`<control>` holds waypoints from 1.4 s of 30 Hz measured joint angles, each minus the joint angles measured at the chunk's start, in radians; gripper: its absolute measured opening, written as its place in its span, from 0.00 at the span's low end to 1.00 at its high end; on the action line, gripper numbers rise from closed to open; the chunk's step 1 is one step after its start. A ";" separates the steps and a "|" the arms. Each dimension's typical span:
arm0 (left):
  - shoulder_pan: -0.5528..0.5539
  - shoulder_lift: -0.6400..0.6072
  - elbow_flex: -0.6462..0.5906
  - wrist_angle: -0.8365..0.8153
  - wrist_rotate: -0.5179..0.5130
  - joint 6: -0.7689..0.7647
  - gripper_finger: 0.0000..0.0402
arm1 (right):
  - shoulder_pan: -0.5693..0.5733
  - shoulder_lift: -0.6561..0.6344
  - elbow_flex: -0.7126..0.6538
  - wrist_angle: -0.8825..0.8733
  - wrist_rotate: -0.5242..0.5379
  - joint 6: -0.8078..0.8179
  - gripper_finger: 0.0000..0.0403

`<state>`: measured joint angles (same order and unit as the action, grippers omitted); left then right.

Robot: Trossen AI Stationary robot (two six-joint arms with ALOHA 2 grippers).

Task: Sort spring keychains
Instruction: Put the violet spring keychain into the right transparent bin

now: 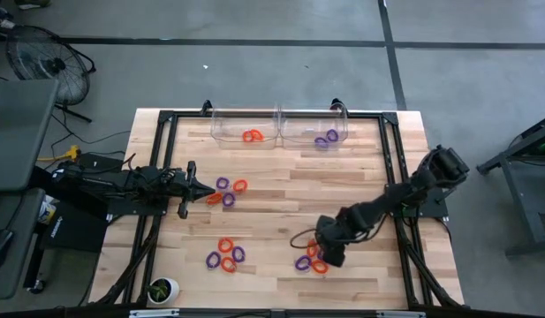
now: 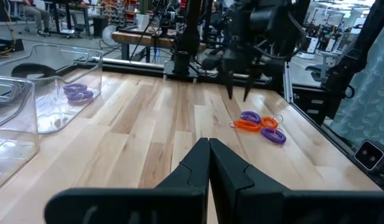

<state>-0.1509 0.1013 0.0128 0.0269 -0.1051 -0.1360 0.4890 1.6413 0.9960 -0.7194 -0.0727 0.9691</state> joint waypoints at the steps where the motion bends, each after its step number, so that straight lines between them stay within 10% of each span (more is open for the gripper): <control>1: 0.000 0.000 0.000 0.000 0.000 0.000 0.00 | 0.010 0.000 -0.015 0.024 -0.011 0.000 0.39; 42: 0.000 0.000 0.000 0.000 -0.001 0.000 0.00 | 0.079 0.111 -0.059 0.177 0.148 -0.393 0.55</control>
<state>-0.1509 0.1016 0.0128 0.0269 -0.1059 -0.1360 0.5678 1.7522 0.9372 -0.5421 0.0751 0.5762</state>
